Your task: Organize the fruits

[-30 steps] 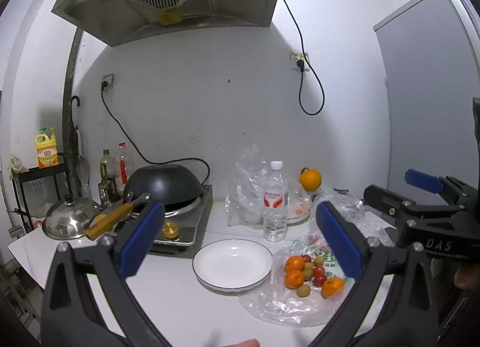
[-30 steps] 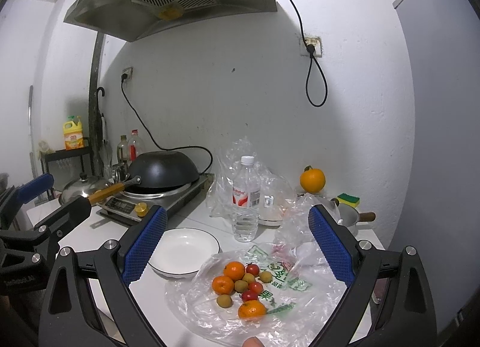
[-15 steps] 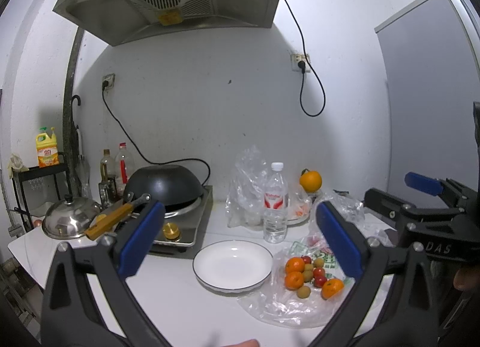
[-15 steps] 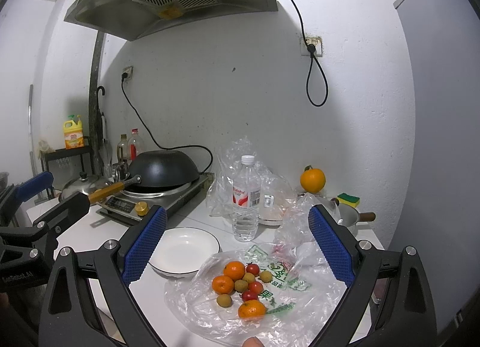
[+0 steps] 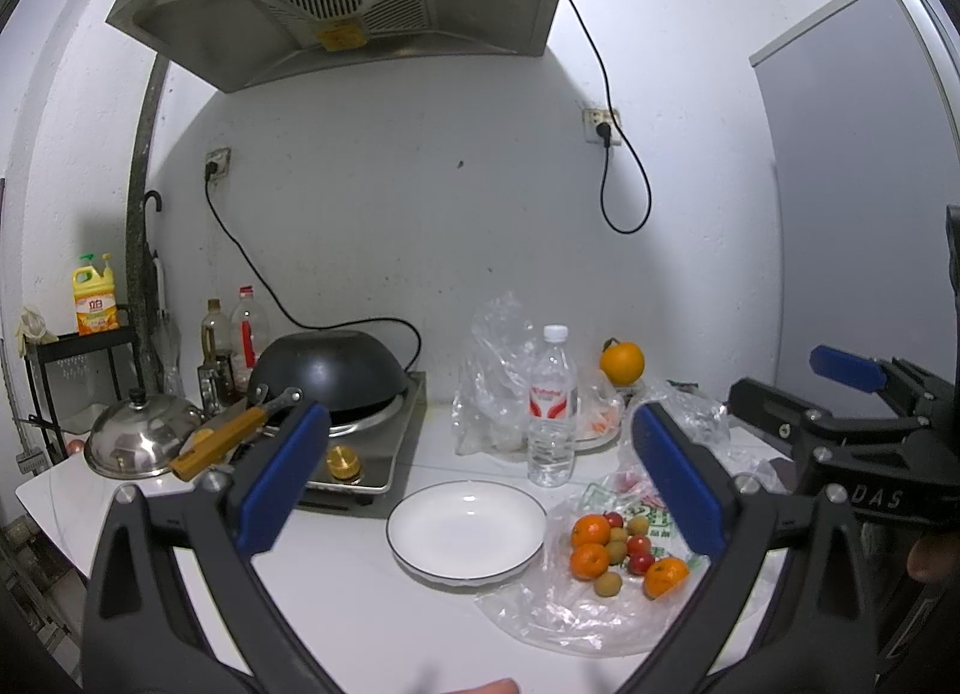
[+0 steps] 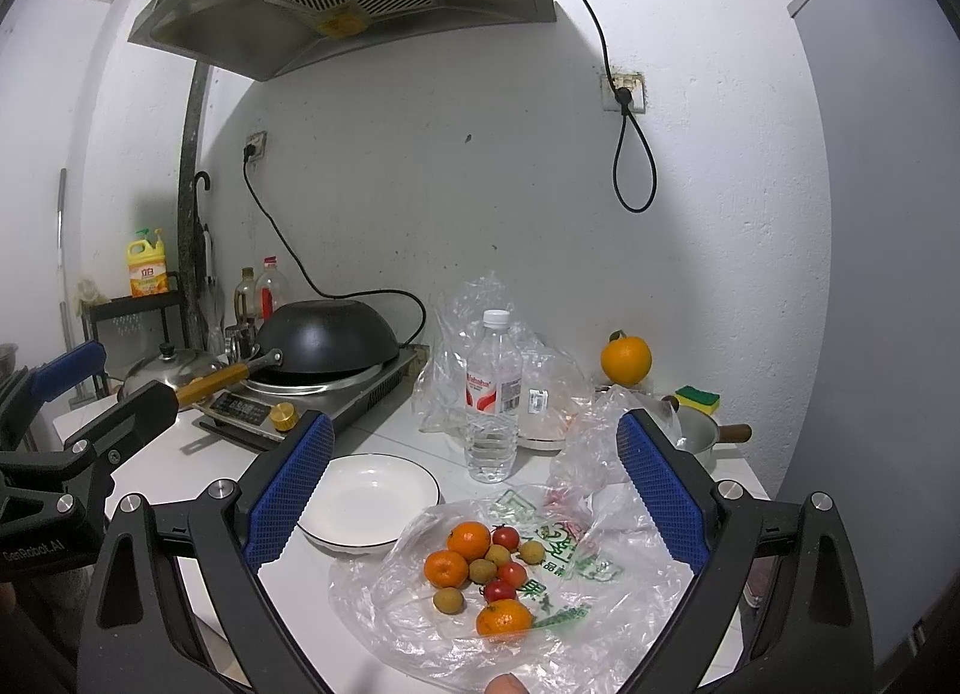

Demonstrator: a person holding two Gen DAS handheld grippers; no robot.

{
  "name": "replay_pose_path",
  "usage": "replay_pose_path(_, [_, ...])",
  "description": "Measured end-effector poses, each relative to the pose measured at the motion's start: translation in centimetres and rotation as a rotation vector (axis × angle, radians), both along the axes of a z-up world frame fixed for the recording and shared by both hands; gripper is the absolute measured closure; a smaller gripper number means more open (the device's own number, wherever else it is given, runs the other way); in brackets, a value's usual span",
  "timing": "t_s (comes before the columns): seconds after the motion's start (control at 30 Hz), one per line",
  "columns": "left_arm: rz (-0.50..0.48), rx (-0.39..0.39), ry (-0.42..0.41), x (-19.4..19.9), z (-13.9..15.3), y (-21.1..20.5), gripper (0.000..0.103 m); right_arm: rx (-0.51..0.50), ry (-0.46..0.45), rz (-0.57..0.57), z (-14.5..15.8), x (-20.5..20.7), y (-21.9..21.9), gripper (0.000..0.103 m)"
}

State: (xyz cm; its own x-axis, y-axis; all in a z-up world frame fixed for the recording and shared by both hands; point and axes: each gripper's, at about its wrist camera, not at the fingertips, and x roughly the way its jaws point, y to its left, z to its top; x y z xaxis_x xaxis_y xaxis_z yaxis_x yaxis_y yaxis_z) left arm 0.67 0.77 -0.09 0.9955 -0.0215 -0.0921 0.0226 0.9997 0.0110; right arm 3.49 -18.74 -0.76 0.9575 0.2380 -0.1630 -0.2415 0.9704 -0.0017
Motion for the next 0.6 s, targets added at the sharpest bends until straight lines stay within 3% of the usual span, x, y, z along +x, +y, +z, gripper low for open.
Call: replay_pose_path(0.6, [-0.011, 0.0, 0.0, 0.73, 0.08, -0.57, 0.001, -0.006, 0.005, -0.002, -0.33, 0.43, -0.17, 0.006])
